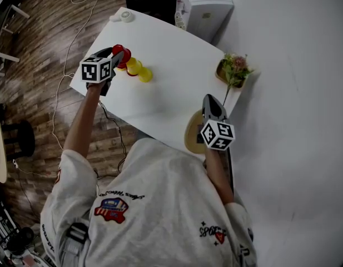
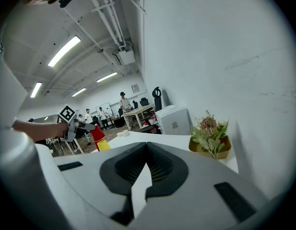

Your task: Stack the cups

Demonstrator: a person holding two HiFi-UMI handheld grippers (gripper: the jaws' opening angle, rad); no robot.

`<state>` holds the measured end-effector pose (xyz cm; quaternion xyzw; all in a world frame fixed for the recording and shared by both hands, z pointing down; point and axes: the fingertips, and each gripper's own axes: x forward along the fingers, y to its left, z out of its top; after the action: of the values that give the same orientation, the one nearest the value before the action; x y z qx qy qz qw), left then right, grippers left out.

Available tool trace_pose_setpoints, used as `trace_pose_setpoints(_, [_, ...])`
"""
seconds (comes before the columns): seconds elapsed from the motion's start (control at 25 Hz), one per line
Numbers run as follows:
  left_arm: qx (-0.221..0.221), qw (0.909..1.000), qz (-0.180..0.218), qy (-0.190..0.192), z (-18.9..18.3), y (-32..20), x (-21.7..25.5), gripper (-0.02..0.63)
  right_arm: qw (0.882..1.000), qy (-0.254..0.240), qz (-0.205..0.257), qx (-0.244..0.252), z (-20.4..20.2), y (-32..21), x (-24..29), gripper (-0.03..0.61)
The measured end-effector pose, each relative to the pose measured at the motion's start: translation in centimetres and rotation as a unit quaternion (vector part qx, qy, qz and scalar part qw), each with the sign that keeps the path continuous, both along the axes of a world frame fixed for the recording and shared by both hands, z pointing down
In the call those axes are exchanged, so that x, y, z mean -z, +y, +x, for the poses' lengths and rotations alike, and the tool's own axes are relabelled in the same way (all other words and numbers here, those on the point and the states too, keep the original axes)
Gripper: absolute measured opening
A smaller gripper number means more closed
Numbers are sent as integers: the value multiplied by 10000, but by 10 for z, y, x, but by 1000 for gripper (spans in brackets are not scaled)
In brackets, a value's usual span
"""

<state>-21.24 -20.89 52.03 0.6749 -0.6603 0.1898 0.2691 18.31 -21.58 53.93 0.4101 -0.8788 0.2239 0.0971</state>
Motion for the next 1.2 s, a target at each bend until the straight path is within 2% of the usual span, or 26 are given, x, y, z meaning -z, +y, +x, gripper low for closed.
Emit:
trace_pose_setpoints(0.28, [-45,9996,-226,-131,3,-2,-7,204,10000,8,-37,7,-3,-2,-2,0])
trace_pose_setpoints(0.68, [-50,9996,-155,-247,4,1,-3,213,10000,-23,-62,27,-2,-4,-3,0])
trace_pose_setpoints(0.8, [41,9998,-12,-190,3,4,6,218,10000,-36,-65,54,-2,-3,-3,0])
trace_pose_setpoints(0.96, [248,9987,446,6,8,14,29,229,9999,-56,-25,116,-2,0,1,0])
trace_pose_setpoints(1.08, [348,9970,686,-52,13,27,45,229,9998,-129,3,174,-7,3,7,0])
trace_pose_setpoints(1.2, [228,9961,830,-176,25,43,48,214,9996,-150,82,225,-13,8,10,0])
